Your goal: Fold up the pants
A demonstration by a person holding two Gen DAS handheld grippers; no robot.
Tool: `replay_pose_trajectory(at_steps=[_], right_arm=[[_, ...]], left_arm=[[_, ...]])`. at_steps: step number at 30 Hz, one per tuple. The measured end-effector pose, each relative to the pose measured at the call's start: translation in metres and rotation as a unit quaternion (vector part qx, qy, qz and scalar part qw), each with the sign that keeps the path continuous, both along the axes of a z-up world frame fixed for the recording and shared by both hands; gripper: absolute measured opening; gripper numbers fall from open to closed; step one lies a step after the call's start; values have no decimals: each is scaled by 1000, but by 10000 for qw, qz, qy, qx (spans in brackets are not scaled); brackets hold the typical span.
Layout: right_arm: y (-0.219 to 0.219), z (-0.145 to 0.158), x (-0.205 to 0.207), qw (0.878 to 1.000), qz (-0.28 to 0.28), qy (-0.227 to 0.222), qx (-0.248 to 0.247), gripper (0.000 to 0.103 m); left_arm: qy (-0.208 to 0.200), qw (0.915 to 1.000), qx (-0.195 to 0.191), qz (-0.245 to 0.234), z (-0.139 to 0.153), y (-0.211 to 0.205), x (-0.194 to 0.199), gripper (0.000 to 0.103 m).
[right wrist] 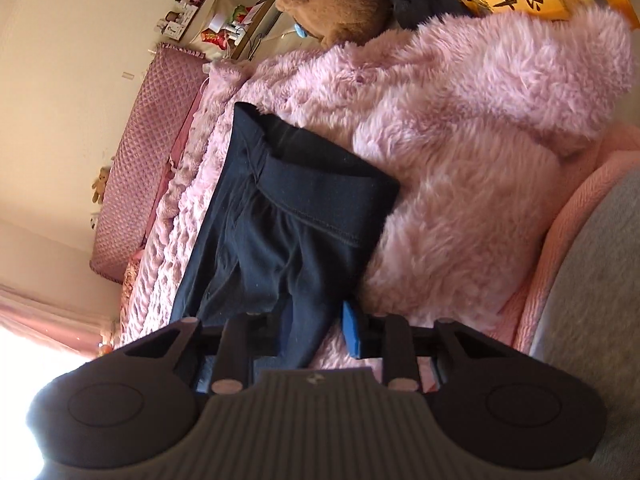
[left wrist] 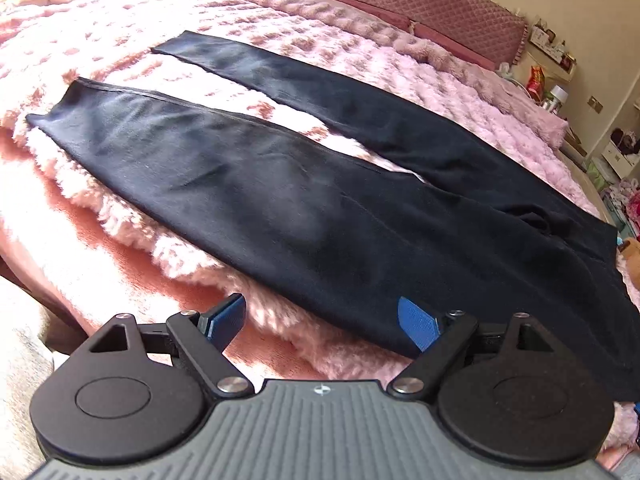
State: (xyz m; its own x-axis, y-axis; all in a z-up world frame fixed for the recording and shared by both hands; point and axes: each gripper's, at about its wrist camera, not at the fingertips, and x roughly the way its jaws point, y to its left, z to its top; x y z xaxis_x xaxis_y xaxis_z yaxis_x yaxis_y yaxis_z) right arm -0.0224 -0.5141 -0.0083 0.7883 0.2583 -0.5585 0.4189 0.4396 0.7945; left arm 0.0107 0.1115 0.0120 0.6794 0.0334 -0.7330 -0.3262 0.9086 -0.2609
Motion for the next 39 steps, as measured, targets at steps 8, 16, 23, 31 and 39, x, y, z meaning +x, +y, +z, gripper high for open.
replay_pose_trajectory(at_steps=[8,16,23,31,39], right_arm=[[-26,-21,16,9969,-153,-134,765,23],[-21,-17,13,9980,-196,-299,512,11],[-16,-17,20,9964,93,-707,457,24],[-22,-24,26,9956,144,-622,681,0],[-17,-6,23,9868,416,-1401,695,0]], left_arm=[[-188,9791,-1989,378,-18,82,-5,95],[278,9155,-4013,-61,-76,70,21,79],[-121,8620,-5060,-284,-98,51,47,78],[117,8807,-4731,-193,-103,39,63,48],[-391,9122,-4068,-309,-60,38,58,2]])
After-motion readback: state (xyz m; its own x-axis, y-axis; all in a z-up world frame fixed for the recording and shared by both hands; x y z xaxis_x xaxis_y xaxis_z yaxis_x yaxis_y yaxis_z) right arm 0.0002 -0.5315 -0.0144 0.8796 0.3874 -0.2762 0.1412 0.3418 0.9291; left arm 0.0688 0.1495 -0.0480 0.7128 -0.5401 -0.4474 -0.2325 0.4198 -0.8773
